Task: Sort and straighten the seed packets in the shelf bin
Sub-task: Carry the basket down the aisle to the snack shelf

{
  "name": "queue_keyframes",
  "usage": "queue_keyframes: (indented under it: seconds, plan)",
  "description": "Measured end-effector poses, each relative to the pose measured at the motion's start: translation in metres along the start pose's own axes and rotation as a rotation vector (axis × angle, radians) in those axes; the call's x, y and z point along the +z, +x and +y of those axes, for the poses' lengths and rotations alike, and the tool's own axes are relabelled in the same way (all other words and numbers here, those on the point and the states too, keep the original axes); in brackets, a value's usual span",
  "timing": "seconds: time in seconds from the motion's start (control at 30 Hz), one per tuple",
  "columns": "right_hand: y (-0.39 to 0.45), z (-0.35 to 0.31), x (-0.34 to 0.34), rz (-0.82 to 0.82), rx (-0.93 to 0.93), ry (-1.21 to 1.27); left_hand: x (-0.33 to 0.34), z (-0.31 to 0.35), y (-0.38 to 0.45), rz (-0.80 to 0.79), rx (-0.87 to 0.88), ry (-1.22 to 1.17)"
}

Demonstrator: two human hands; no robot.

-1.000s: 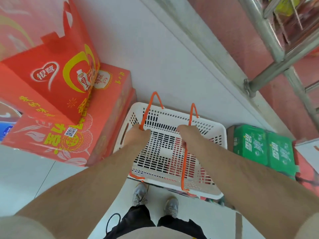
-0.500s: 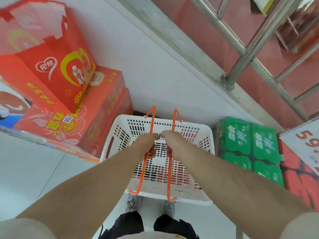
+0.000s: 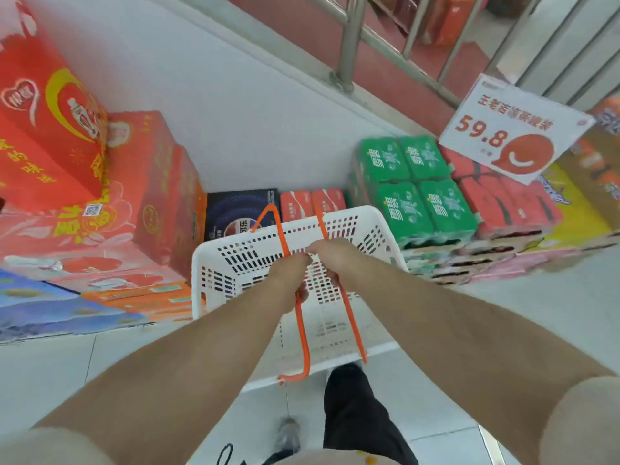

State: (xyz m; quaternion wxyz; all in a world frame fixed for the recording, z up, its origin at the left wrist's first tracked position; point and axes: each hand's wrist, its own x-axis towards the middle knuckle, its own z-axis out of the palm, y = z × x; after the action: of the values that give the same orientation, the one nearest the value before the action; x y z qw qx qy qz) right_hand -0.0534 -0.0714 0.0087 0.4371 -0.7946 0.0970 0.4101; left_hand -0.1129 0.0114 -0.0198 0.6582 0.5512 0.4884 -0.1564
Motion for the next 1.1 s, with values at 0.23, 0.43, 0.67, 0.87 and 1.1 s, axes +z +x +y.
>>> queue_keyframes:
  seconds: [0.23,0.43,0.67,0.87,1.1]
  plan:
    - [-0.076,0.109,-0.037,0.161,0.124,0.158,0.06,-0.078,-0.063,-0.186,-0.045,0.21]
    - [-0.131,0.227,-0.094,0.29,0.255,0.389,0.147,-0.147,-0.118,-0.294,-0.047,0.486]
    - [-0.199,0.387,-0.173,0.445,0.321,0.731,0.283,-0.254,-0.195,-0.45,0.039,0.768]
    - [-0.278,0.522,-0.258,0.531,0.32,0.959,0.408,-0.347,-0.28,-0.562,0.121,0.982]
    - [-0.38,0.659,-0.347,0.727,0.373,1.168,0.542,-0.452,-0.385,-0.718,0.203,1.233]
